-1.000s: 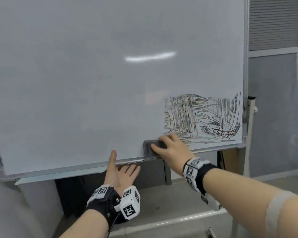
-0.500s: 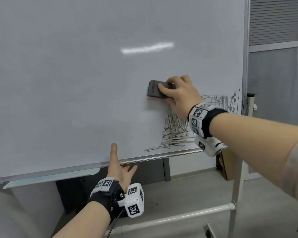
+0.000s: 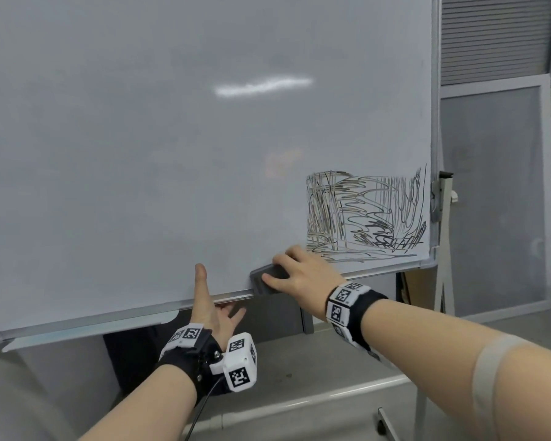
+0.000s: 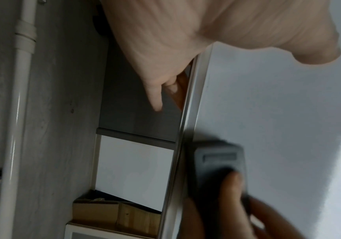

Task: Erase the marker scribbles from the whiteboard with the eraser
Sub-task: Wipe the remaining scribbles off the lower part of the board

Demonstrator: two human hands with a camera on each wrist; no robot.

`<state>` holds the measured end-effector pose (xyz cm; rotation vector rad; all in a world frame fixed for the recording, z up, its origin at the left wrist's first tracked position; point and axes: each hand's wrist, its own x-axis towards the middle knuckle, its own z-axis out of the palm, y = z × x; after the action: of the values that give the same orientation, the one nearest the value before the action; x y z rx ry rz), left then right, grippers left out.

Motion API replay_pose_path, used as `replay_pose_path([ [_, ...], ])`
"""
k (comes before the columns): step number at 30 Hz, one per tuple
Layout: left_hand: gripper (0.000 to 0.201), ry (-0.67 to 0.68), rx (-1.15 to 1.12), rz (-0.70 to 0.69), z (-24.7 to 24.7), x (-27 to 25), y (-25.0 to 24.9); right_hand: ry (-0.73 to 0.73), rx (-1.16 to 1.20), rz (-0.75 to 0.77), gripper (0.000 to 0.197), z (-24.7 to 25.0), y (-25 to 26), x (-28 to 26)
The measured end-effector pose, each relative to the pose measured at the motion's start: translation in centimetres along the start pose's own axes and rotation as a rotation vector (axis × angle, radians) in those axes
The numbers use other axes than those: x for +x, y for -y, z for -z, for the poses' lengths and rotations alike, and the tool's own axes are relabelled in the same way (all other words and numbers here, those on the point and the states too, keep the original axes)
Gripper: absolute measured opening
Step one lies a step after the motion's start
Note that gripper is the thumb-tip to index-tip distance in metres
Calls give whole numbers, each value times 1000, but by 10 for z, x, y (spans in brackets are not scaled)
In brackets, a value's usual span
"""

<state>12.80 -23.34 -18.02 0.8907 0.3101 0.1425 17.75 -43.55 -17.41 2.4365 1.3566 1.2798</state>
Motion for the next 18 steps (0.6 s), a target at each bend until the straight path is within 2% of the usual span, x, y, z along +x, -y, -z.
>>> replay_pose_path([
  [5,101,-21,22,23,-1,-4,-2,66,-70,-7,50,10,14,13],
  [8,110,-23,25,33,-2,-9,-6,128,-106,-19,50,21,-13,-13],
  [13,109,-28,28,24,-4,-12,-4,134,-201,-68,61,35,-71,-67],
  [15,110,-27,34,19,-4,-11,-4,140,-204,-87,61,39,-80,-68],
  [18,110,-32,31,26,-3,-13,-5,57,-187,-137,57,52,-93,-42],
])
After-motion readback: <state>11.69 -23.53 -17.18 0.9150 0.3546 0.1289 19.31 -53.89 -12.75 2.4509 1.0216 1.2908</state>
